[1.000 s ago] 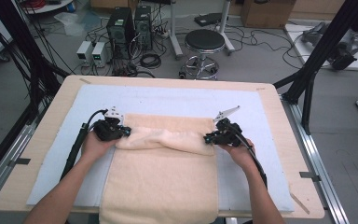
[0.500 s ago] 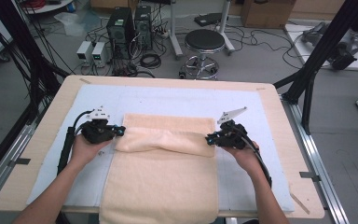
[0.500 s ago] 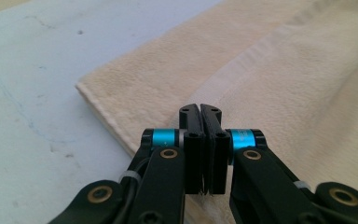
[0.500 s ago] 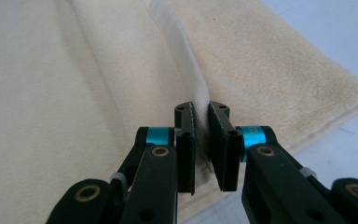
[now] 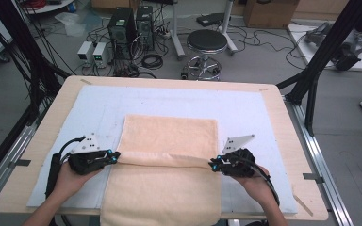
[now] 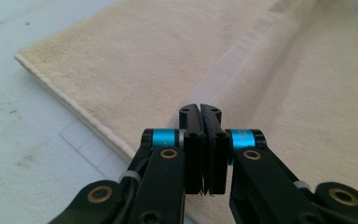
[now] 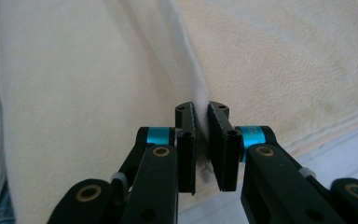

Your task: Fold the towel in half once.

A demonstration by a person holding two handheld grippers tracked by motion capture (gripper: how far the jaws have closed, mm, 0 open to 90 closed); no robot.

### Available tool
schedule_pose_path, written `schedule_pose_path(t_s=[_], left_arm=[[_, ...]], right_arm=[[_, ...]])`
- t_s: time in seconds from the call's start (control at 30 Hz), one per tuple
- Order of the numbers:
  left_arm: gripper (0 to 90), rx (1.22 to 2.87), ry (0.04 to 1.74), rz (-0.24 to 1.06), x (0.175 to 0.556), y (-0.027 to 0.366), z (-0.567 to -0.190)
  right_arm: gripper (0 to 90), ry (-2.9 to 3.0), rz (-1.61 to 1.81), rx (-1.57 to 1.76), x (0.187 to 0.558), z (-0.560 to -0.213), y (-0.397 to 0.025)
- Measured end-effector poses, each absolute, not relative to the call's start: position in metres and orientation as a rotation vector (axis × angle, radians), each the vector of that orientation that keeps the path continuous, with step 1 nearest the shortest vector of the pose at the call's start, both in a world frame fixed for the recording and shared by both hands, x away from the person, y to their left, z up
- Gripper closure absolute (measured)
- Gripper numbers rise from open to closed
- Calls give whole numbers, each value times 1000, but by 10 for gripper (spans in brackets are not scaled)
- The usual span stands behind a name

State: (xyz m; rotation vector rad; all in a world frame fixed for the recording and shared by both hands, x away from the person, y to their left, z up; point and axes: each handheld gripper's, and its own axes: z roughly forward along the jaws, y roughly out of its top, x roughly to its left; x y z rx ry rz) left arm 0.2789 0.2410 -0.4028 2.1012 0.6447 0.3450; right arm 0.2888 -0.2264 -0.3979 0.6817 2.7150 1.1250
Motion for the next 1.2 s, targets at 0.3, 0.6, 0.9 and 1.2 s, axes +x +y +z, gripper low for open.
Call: schedule_pose_path(t_s=[0.3,0.6,0.9,1.2], left_arm=[[898,2134,594,316,241,250,-403],[797,2146,546,261,226,250,-401],[582,2102,649,328,287,235,-398],[418,2048,917,388,361,232,-411]], right_arm=[[821,2733,1154,628,255,-395,-229],[619,2784,1211,592,241,-398,-234],[488,2648,1155,761,296,-390,-242],[419,2548,1054,875,358,-396,-237]])
